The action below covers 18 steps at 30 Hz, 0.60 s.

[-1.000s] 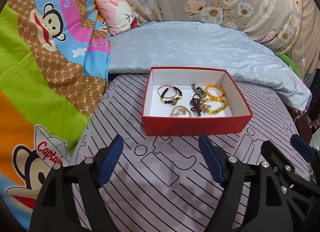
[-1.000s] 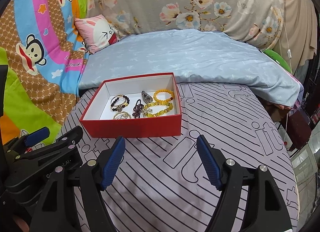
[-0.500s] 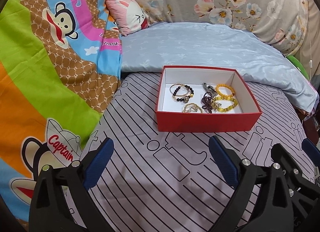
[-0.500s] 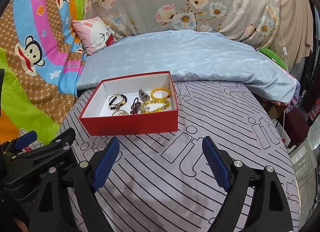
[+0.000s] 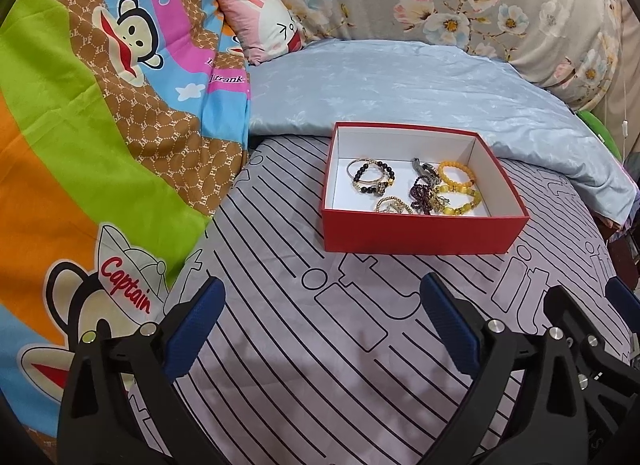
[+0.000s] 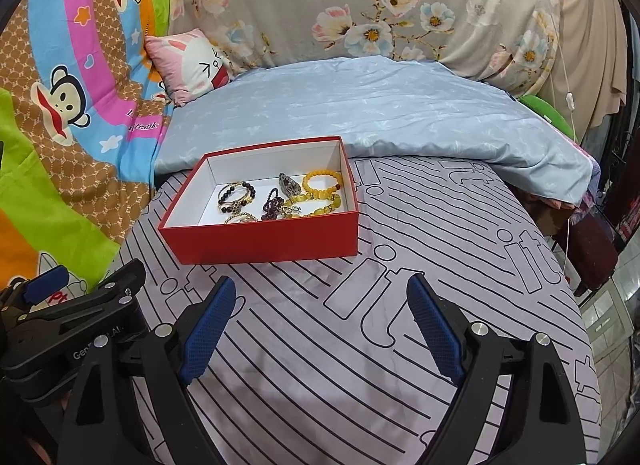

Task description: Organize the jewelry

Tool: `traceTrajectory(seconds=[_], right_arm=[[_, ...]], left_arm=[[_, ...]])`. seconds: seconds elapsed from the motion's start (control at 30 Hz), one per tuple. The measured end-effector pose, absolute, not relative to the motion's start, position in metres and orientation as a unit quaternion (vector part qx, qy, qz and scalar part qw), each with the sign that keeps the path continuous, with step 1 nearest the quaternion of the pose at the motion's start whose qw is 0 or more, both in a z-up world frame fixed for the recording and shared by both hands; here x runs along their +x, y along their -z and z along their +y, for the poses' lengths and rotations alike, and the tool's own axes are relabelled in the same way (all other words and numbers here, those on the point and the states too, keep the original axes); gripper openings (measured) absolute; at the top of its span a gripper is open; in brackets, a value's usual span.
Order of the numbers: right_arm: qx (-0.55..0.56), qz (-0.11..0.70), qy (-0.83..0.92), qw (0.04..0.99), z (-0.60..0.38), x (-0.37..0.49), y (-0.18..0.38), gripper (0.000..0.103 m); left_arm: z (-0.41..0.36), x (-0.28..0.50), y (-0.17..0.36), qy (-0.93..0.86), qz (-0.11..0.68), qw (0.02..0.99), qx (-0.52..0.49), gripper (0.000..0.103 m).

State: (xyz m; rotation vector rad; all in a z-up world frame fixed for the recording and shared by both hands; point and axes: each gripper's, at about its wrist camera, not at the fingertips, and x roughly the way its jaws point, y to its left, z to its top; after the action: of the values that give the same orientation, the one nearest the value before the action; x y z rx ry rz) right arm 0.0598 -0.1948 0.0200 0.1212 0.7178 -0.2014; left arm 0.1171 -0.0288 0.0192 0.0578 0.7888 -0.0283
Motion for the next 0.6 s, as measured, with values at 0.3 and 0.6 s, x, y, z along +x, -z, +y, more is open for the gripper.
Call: traceTrajectory(seconds=[0.3, 0.6], right_arm=[[0.060, 0.350, 0.099, 0.929, -0.1953, 0.0591, -0.0200, 0.086], [0.063, 0.351, 0.100, 0.929, -0.1929, 0.0589, -0.0191, 0.086]], left_arm=[[-0.0283, 0.1170, -0.0190, 0.014, 0.387, 0.922, 0.028, 0.096], [-0.0289, 0.1170, -0.0200, 0.011, 0.385, 0.922, 0.032, 0.096]])
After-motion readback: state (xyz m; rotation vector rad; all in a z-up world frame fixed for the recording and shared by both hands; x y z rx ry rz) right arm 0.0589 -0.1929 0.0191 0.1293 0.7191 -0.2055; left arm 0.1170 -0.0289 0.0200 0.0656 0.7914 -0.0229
